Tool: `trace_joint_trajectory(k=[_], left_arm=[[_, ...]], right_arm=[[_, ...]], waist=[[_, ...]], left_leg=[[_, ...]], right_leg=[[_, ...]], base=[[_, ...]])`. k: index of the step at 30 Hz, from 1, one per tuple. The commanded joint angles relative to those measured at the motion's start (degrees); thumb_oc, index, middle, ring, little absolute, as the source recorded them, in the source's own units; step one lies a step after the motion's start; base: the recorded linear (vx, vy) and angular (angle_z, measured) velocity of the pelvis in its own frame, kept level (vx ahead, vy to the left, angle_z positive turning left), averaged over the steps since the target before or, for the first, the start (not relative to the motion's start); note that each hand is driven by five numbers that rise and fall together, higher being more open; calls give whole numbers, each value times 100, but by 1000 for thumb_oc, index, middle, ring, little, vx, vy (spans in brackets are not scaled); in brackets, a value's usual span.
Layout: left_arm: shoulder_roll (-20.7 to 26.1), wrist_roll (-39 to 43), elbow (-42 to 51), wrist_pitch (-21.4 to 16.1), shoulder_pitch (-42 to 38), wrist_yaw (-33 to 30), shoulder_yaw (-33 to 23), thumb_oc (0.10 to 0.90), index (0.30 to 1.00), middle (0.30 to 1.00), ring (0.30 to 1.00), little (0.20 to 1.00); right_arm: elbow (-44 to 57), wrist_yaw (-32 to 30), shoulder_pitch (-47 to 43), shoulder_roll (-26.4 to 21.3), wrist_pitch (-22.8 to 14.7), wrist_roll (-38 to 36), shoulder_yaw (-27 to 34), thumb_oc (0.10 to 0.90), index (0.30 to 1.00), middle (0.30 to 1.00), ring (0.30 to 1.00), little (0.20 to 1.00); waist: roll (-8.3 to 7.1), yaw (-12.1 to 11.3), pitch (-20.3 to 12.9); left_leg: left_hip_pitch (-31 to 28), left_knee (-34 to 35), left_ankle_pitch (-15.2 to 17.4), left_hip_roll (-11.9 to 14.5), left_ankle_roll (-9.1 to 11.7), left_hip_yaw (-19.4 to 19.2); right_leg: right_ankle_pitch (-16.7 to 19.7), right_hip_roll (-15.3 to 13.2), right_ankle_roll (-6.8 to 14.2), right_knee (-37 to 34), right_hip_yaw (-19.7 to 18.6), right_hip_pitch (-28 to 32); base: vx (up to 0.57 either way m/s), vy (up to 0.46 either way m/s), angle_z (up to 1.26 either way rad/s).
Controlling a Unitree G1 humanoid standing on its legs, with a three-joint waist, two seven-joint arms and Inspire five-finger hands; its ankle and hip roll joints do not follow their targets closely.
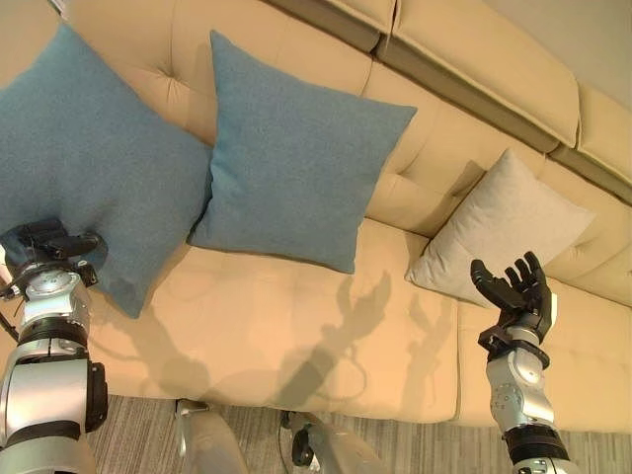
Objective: Pick up all the scattered cushions and arrange them neatly on the sofa.
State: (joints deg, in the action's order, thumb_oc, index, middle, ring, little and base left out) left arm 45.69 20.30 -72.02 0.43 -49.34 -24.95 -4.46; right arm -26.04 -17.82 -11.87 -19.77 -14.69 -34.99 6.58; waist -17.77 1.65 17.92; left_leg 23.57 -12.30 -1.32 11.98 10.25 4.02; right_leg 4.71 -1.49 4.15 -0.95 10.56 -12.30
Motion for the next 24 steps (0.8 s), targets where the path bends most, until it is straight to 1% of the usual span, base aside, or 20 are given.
trace_joint_trajectory(k=[1,2,3,4,5,6,8,9,10,11,12,14,18,19,20,22,23,24], left_arm=[[656,-215,-342,-86,-474,-361,386,800,900,900,900,900],[533,-98,-409,-106,-668,-293,496,800,900,900,900,900],[534,-96,-415,-108,-677,-291,502,800,900,900,900,900],[463,429,-447,-211,-839,-204,403,800,900,900,900,900],[346,368,-436,-173,-1049,-224,557,800,900,900,900,900],[289,260,-620,-120,-1234,-243,728,800,900,900,900,900],[306,246,-706,-104,-1376,-270,810,800,900,900,900,900],[284,-15,-693,-49,-1645,-502,1010,800,900,900,900,900],[322,-293,-628,31,-1883,-726,1292,800,900,900,900,900],[404,-462,-633,89,-2038,-822,1456,800,900,900,900,900],[408,-463,-650,92,-2079,-822,1492,800,900,900,900,900],[587,-511,-805,217,-2312,-869,1604,800,900,900,900,900],[867,-574,-876,282,-2320,-970,1544,800,900,900,900,900],[868,-574,-876,282,-2318,-970,1542,800,900,900,900,900],[1068,-779,-807,411,-2428,-1013,1685,800,900,900,900,900],[1124,-811,-769,407,-2462,-1027,1698,800,900,900,900,900],[1268,-966,-661,447,-2483,-1113,1736,800,900,900,900,900],[1270,-968,-656,451,-2482,-1114,1734,800,900,900,900,900]], right_arm=[[411,-198,-261,-593,-637,78,299,800,900,900,900,900],[349,-233,-378,-633,-628,70,225,800,900,900,900,900],[346,-231,-381,-633,-630,69,226,800,900,900,900,900],[331,-275,-521,-650,-636,15,166,800,900,900,900,900],[262,-324,-622,-639,-619,91,-17,800,900,900,900,900],[280,-349,-725,-586,-609,120,-61,800,900,900,900,900],[317,-365,-760,-542,-625,133,-101,800,900,900,900,900],[353,-389,-746,-492,-636,207,-211,800,900,900,900,900],[411,-439,-716,-442,-674,286,-322,800,900,900,900,900],[445,-460,-695,-458,-701,347,-360,800,900,900,900,900],[448,-466,-700,-438,-701,355,-349,800,900,900,900,900],[521,-534,-671,-488,-712,462,-391,800,900,900,900,900],[619,-530,-559,-603,-662,535,-289,800,900,900,900,900],[619,-530,-559,-604,-662,535,-290,800,900,900,900,900],[557,-483,-537,-680,-586,524,-271,800,900,900,900,900],[540,-469,-554,-703,-602,518,-284,800,900,900,900,900],[527,-423,-550,-749,-609,513,-298,800,900,900,900,900],[524,-421,-553,-748,-611,511,-299,800,900,900,900,900]], waist=[[-171,-22,-144],[-209,1,-98],[-206,-2,-97],[-238,9,-33],[-271,36,1],[-322,64,45],[-356,76,54],[-414,124,70],[-444,161,76],[-456,180,76],[-474,171,84],[-512,162,61],[-516,120,-46],[-515,123,-48],[-514,14,-98],[-524,1,-93],[-515,-49,-90],[-517,-48,-88]], left_leg=[[220,-397,656,-497,-538,-181],[319,-449,644,-487,-528,-166],[329,-467,656,-483,-527,-163],[429,-493,639,-474,-518,-151],[503,-519,626,-466,-516,-153],[600,-572,615,-451,-512,-140],[669,-595,609,-445,-517,-140],[727,-617,594,-420,-528,-129],[761,-629,577,-405,-534,-124],[774,-627,565,-390,-534,-127],[778,-626,563,-391,-533,-127],[778,-600,543,-382,-518,-112],[708,-483,535,-397,-509,-110],[709,-481,534,-398,-509,-108],[687,-453,527,-413,-500,-49],[690,-450,525,-419,-494,-38],[690,-445,509,-422,-495,-18],[689,-445,508,-422,-494,-17]], right_leg=[[-845,69,378,683,74,-83],[-842,76,370,710,81,-150],[-847,80,370,715,82,-153],[-838,86,369,727,101,-228],[-816,84,374,736,111,-276],[-779,76,385,747,122,-346],[-746,86,397,747,110,-396],[-689,93,438,743,96,-449],[-647,92,446,741,69,-500],[-644,93,450,738,59,-509],[-643,92,449,738,58,-513],[-659,100,446,741,63,-516],[-684,100,431,716,146,-481],[-684,99,431,715,149,-481],[-752,103,407,737,293,-454],[-754,109,409,737,323,-445],[-758,121,407,751,374,-445],[-759,122,407,752,375,-444]], base=[[0,0,0],[-7,-2,5],[-13,6,10],[-23,-5,9],[-46,-1,6],[-46,-12,7],[-14,-3,11],[4,-7,8],[-3,-5,4],[0,0,0],[0,0,0],[11,-11,-5],[0,0,0],[43,-87,2],[17,-83,3],[-5,-62,13],[-13,-26,23],[-14,-42,21]])
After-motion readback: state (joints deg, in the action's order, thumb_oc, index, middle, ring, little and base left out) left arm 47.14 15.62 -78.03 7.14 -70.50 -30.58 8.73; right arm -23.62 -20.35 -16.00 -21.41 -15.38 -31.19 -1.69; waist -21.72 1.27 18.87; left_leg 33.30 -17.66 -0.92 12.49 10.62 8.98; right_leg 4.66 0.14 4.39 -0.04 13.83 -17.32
